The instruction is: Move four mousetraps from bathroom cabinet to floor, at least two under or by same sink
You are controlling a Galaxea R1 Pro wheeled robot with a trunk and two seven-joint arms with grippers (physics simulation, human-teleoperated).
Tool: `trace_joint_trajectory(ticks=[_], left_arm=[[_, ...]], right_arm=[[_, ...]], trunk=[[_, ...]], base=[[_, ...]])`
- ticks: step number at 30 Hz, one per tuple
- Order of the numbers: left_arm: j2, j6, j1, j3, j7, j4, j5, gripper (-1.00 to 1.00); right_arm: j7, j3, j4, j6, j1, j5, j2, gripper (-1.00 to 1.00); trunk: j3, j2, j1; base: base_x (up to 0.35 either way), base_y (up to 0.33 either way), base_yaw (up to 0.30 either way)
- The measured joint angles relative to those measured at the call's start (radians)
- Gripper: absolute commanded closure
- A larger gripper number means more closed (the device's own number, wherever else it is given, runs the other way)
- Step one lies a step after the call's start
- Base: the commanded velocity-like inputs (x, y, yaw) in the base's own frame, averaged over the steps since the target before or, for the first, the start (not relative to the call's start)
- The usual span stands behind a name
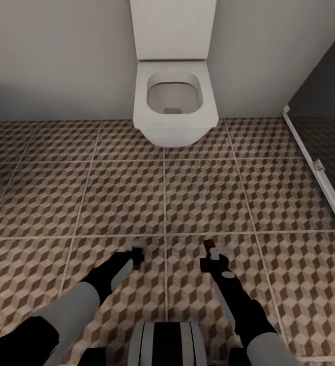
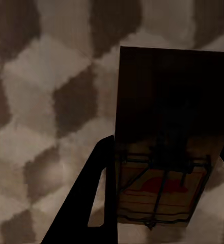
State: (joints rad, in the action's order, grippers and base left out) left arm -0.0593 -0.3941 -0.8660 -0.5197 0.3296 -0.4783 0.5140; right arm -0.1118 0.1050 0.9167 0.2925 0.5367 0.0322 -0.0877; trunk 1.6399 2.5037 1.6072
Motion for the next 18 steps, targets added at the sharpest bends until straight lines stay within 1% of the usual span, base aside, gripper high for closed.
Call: trace_joint_trajectory(ticks=[18], left_arm=[[0.000,0.000,0.000,-0.001,-0.002,0.005,0.000,1.00]], right_arm=[[0.000,0.000,0.000,0.000,0.000,0.000,0.000,1.00]], trunk=[[0.000,0.000,0.000]], base=[[0.325,0.001,0.000]])
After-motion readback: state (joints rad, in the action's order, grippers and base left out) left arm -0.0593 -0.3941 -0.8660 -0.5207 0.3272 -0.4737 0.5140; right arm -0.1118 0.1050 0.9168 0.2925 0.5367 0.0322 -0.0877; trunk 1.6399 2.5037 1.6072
